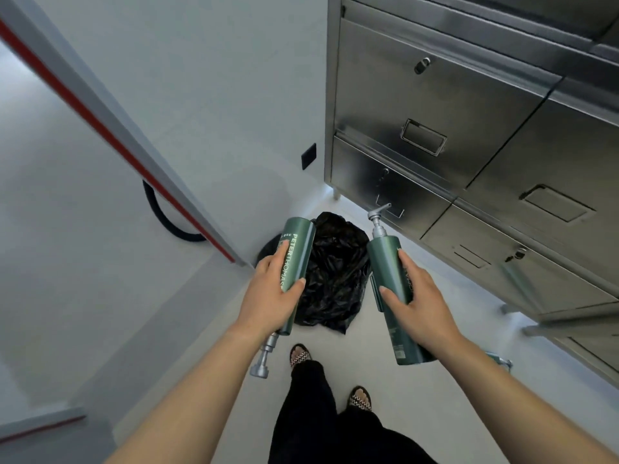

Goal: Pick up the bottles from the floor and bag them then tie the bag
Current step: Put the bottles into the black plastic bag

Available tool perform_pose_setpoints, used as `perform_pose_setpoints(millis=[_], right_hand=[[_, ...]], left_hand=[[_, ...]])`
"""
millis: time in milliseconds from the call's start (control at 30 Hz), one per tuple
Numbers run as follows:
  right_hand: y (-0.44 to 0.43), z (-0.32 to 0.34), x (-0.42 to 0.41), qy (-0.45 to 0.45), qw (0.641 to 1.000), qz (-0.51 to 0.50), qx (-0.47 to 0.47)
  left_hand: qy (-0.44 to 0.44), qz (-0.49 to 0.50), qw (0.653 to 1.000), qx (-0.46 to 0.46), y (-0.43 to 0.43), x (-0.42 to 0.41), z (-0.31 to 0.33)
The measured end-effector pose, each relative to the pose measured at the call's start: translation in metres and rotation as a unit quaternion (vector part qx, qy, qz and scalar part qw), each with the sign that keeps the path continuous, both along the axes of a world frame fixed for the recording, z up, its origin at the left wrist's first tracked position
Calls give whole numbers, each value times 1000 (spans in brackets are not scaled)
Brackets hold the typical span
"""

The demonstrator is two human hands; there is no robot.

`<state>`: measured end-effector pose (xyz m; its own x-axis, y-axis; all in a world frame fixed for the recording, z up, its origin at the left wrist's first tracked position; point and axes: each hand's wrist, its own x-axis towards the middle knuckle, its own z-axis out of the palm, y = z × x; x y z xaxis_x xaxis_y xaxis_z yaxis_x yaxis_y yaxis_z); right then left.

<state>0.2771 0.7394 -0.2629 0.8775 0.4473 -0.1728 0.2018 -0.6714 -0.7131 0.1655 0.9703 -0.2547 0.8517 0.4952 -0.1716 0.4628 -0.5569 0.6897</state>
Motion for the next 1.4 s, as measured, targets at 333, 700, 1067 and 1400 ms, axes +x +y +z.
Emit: perform_pose_setpoints(millis=[333, 700, 1067, 1400], right_hand=[[56, -6, 73, 6, 999, -32, 12], [82, -100, 166, 71, 990, 118, -7], [129, -397, 230, 71, 986, 151, -13], [181, -637, 270, -59, 972, 220, -48]], left_hand=[[52, -31, 998, -18, 62, 88, -20], [99, 120, 988, 15, 54, 123, -104], [80, 158, 984, 9, 51, 167, -381], [32, 126, 989, 75, 86, 202, -624]])
